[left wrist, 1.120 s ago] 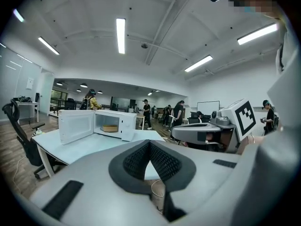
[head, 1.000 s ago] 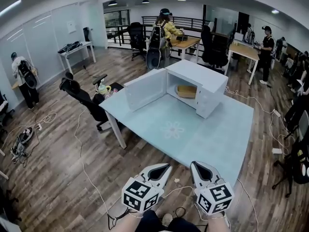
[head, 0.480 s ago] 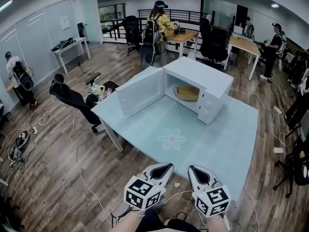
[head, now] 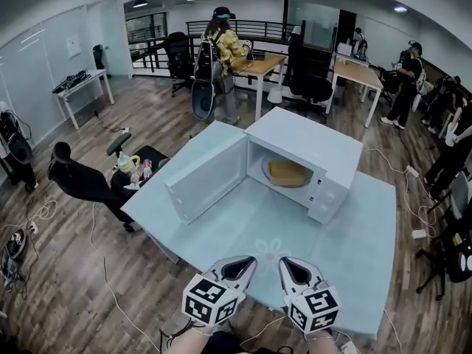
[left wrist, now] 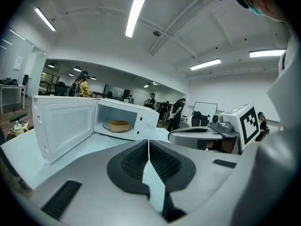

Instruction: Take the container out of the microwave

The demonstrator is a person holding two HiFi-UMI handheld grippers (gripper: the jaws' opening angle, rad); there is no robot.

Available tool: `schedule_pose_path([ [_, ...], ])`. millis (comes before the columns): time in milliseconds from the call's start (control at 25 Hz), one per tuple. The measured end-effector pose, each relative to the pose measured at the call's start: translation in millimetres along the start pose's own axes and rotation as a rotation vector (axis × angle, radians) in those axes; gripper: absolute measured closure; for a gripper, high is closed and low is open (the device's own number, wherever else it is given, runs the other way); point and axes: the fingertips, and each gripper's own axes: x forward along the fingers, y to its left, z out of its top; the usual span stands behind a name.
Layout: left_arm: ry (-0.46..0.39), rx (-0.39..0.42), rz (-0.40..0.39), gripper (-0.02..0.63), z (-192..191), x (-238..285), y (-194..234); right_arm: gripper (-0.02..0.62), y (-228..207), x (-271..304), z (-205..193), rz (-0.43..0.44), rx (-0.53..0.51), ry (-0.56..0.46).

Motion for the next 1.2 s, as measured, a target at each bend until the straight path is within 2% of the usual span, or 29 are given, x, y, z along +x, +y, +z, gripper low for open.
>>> schedule_pose_path([
  [280, 0.024, 0.008, -0.091, 0.609, 15.1, 15.3, 65.6, 0.586, -2.8, 64.6, 16.5, -0.093, -0.015, 0.017],
  [480, 0.059, 0.013, -0.154, 0.609, 6.7, 20.3, 85.0, 0.586, 1.2, 89.0, 8.9, -0.149, -0.098, 0.082],
  [640, 0.071, -0.019, -0.188, 0.609, -1.2, 27.0, 90.6, 0.586, 1.8, 101.0, 0.6, -0.147, -0.092, 0.114],
  [1000, 0.081, -0.077, -0.155, 0.609, -12.6, 27.6, 116.1, 0.586, -2.9, 129.7, -4.3, -0.135, -0.089, 0.151],
  [1200, 0.073, -0.051, -0.153, 0.609, -2.5, 44.9, 132.5, 0.586, -16.7, 151.1, 3.7, -0.133, -0.12, 0.146],
])
